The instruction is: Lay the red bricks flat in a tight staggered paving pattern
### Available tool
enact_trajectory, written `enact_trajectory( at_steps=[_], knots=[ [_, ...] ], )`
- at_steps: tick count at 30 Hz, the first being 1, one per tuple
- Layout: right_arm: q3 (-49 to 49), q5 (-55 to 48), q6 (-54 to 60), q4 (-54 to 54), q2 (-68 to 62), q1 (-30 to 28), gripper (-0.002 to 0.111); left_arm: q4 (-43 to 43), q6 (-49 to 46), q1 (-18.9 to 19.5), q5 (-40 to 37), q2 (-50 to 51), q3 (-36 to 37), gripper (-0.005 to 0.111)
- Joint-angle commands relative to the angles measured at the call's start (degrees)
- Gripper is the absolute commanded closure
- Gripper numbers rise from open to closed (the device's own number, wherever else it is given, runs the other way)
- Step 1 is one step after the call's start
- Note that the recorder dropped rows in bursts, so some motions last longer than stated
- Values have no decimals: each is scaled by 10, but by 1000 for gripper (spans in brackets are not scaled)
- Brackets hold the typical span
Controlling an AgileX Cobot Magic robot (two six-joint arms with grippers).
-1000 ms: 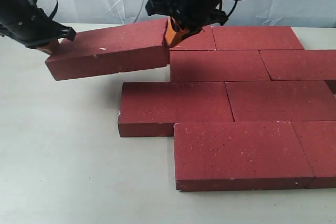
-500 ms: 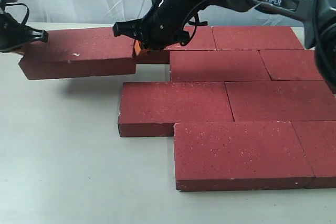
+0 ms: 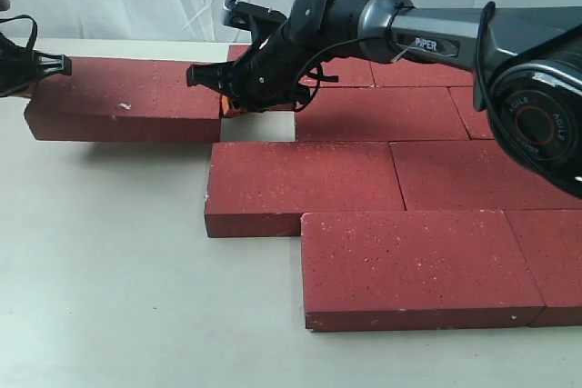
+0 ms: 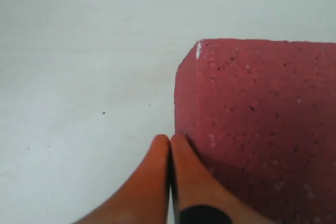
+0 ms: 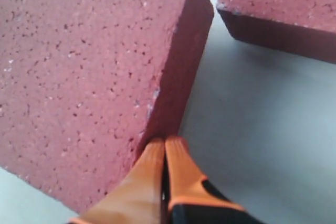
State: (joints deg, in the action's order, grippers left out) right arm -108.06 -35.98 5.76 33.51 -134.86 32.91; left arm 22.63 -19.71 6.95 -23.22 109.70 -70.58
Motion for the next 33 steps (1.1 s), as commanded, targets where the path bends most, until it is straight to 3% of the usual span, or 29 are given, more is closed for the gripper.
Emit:
enact_trajectory(
  at_steps=[1, 8, 20, 33],
  knots=[
    [-1, 14, -15, 14, 4, 8, 109, 26, 2, -8, -12, 27, 6, 107],
    [-1, 1, -120, -94, 4, -2, 109, 26, 2, 4, -10, 51, 6, 107],
    [-1, -37, -127, -105, 4, -9, 109, 35, 2, 51, -12, 51, 6, 107],
    [-1, -1, -124, -84, -12, -8, 109, 50, 2, 54, -15, 51, 6, 107]
  ],
)
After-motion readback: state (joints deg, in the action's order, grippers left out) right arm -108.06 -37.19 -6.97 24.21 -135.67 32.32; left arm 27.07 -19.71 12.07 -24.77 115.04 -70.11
